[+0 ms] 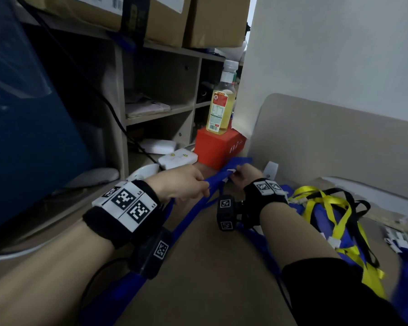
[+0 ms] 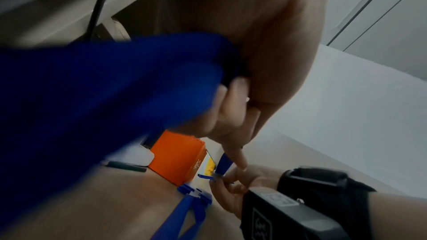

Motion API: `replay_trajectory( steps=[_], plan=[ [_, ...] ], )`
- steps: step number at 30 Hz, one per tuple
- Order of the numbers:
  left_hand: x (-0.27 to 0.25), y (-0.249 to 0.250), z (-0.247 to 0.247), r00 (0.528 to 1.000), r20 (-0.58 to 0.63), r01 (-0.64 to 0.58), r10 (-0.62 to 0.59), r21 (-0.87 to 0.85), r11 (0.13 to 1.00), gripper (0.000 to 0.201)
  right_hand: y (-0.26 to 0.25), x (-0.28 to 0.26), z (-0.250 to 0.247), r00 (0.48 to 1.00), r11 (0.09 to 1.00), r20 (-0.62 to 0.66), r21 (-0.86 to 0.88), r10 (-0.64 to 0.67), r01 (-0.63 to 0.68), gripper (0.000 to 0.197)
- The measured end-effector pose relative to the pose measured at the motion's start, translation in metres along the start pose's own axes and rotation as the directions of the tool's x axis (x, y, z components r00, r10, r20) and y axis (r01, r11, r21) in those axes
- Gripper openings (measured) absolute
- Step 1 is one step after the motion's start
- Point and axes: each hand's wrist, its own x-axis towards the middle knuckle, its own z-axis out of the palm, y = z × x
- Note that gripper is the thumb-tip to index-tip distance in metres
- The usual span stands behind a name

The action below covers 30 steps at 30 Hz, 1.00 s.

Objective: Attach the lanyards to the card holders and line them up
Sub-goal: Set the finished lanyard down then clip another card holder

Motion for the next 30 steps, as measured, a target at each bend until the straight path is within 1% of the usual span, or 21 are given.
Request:
replay_trajectory(
  steps=[5,7,8,10,12,15,17,19,21,24,25,26,27,28,29,30],
  plan=[
    [0.015,-0.002,0.0,0.999,0.033,-0.008,0.007,0.03,1.0,0.022,0.004,0.014,-0.009,1.0,0.993,0.01,-0.117,0.011,-0.01,0.02],
    [0.021,-0.002,0.001,0.999,0.049,0.008,-0.008,0.012,1.0,0.021,0.007,0.018,-0.011,1.0,0.981,0.011,-0.191,0.021,-0.018,0.013],
    [0.023,-0.003,0.002,0.998,0.055,0.02,-0.02,-0.003,1.0,0.021,0.008,0.021,-0.011,0.999,0.973,-0.009,-0.229,0.031,-0.033,0.009],
    [0.028,-0.004,0.004,0.998,0.06,0.034,-0.033,-0.026,0.999,0.022,0.006,0.024,-0.009,0.993,0.959,-0.099,-0.268,0.07,-0.094,0.008],
    [0.032,-0.004,0.006,0.997,0.066,0.039,-0.037,-0.038,0.999,0.023,0.003,0.027,-0.008,0.984,0.928,-0.162,-0.348,0.077,-0.13,0.013],
    [0.034,-0.004,0.008,0.997,0.068,0.047,-0.044,-0.044,0.998,0.022,-0.002,0.029,-0.008,0.981,0.892,-0.183,-0.433,0.058,-0.134,0.022],
    [0.035,-0.003,0.007,0.996,0.072,0.063,-0.058,-0.058,0.996,0.02,-0.005,0.025,-0.006,0.987,0.857,-0.147,-0.498,0.067,-0.133,0.021],
    [0.035,-0.004,0.006,0.995,0.071,0.077,-0.071,-0.077,0.994,0.019,-0.009,0.015,-0.003,0.992,0.804,-0.102,-0.581,0.077,-0.122,0.022],
    [0.034,-0.002,0.006,0.994,0.075,0.083,-0.075,-0.1,0.992,0.018,-0.011,0.008,0.0,0.996,0.739,-0.049,-0.668,0.069,-0.085,0.022],
    [0.033,0.001,0.007,0.994,0.078,0.085,-0.075,-0.123,0.989,0.018,-0.017,-0.002,0.0,1.0,0.586,-0.011,-0.81,0.023,-0.022,0.019],
    [0.032,0.002,0.007,0.994,0.075,0.09,-0.081,-0.131,0.987,0.018,-0.02,-0.008,-0.001,1.0,0.515,0.025,-0.857,0.003,0.02,0.018],
    [0.032,0.002,0.007,0.994,0.069,0.097,-0.088,-0.139,0.986,0.018,-0.022,-0.015,-0.001,0.995,0.448,0.095,-0.89,-0.003,0.086,0.016],
    [0.032,0.003,0.006,0.994,0.06,0.102,-0.094,-0.151,0.983,0.018,-0.025,-0.024,-0.001,0.981,0.387,0.195,-0.906,0.018,0.173,0.021],
    [0.031,0.004,0.006,0.994,0.052,0.107,-0.1,-0.164,0.981,0.018,-0.027,-0.033,-0.001,0.951,0.338,0.299,-0.906,0.082,0.256,0.03],
    [0.031,0.004,0.005,0.993,0.045,0.112,-0.105,-0.179,0.978,0.017,-0.029,-0.043,0.0,0.908,0.296,0.38,-0.9,0.175,0.319,0.04],
    [0.032,0.005,0.005,0.993,0.041,0.115,-0.109,-0.19,0.975,0.016,-0.03,-0.051,0.001,0.863,0.256,0.43,-0.894,0.265,0.367,0.047]
  ],
)
